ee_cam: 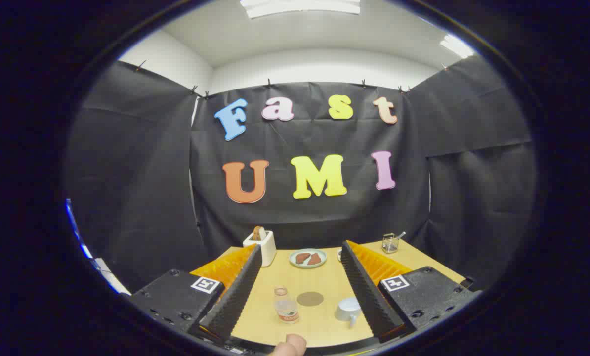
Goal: Take the bottle from table, then pour the juice into the cup, finally place the bottle on the coaster
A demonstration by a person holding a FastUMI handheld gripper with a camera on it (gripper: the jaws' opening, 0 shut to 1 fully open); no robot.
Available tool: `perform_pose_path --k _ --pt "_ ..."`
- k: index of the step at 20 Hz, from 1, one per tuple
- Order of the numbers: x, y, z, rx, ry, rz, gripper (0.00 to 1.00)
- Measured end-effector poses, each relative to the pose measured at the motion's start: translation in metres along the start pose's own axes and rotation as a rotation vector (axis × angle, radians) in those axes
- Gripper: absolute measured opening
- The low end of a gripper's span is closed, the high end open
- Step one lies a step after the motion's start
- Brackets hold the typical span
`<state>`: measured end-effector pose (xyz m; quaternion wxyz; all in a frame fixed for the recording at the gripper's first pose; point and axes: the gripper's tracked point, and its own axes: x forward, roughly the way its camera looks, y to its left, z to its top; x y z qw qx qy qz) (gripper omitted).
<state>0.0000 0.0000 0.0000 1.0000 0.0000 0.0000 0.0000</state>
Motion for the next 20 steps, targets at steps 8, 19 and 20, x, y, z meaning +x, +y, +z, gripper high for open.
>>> perform_pose_path --k 8,19,20 --pt "-0.024 0.023 0.015 0.005 -0.035 -0.023 1.0" --pt "-0.012 0.032 -0.005 -0.015 -0.007 -0.036 1.0" --pt "-0.009 0.031 -0.009 -0.018 -0.002 -0.041 1.0"
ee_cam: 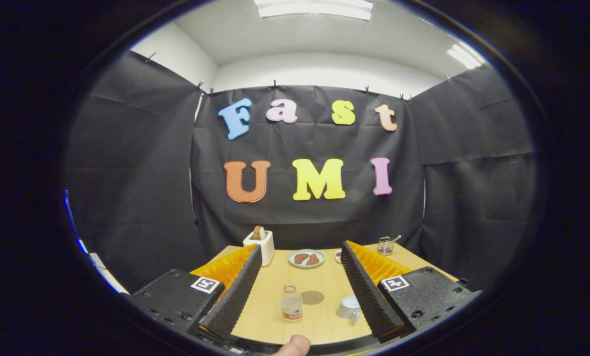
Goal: Take the bottle from table, then pour the juice into the cup, finally place the bottle on the coaster
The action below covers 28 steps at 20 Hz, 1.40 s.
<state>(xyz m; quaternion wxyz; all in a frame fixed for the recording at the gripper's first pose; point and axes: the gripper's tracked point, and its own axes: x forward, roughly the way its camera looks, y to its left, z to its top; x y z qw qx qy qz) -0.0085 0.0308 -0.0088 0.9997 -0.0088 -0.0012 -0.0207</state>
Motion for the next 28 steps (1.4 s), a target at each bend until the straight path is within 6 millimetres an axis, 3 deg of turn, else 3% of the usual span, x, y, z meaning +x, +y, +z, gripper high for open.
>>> perform_pose_path --k 12,21,28 --pt "0.03 -0.003 -0.065 0.0 0.008 -0.028 1.0" --pt "0.061 -0.002 -0.142 -0.015 0.064 -0.053 1.0" --pt "0.084 0.01 -0.191 -0.026 0.057 -0.033 1.0"
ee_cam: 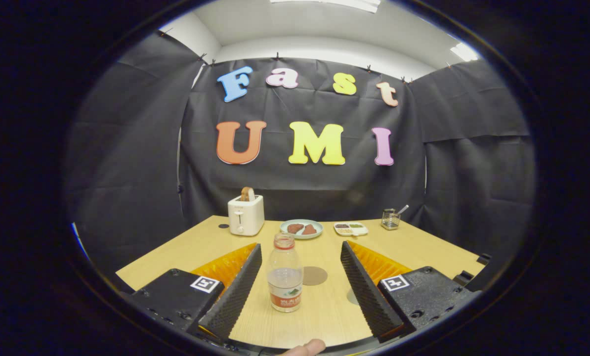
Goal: Take the bottle from table, then pour the juice into the cup, finally place the bottle on the coaster
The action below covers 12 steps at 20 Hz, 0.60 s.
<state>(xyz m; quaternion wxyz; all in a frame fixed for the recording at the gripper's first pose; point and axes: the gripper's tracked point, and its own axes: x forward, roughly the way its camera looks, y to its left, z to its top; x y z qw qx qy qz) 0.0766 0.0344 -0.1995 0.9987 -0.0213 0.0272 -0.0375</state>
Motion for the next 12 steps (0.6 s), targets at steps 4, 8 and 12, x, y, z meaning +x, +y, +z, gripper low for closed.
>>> perform_pose_path --k 4,8,12 --pt "0.024 0.0 -0.034 -0.016 -0.012 -0.015 1.0" --pt "0.05 0.008 -0.061 -0.013 0.001 -0.003 1.0" --pt "0.071 0.019 -0.078 -0.061 0.006 0.009 1.0"
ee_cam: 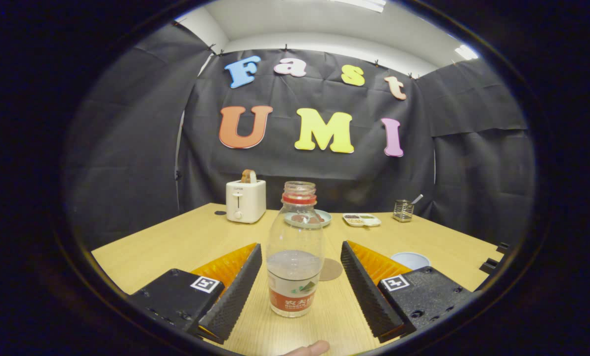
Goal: Take the bottle from table, then pour the juice into the cup, finally place the bottle on the coaster
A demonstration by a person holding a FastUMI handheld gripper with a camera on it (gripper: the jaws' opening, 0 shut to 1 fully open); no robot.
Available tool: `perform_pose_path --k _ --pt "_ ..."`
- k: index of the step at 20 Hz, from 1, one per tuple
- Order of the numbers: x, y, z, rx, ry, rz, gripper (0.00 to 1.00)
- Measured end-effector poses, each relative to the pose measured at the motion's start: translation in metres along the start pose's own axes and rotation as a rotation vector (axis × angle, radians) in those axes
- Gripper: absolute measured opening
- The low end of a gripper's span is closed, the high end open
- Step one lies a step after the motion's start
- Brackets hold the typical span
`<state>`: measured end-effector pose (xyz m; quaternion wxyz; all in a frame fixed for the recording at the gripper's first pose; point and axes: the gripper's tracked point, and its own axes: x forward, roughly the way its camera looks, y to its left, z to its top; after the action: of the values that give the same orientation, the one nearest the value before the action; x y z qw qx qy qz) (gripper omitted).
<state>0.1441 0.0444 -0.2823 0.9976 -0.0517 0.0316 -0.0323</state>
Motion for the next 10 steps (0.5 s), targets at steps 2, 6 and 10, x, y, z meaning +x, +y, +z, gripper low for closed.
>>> perform_pose_path --k 2,6,10 --pt "0.009 -0.001 -0.009 -0.012 0.0 -0.021 1.0" --pt "0.023 -0.002 -0.022 -0.025 0.007 -0.065 0.98" --pt "0.035 0.004 -0.026 -0.002 0.026 -0.064 0.79"
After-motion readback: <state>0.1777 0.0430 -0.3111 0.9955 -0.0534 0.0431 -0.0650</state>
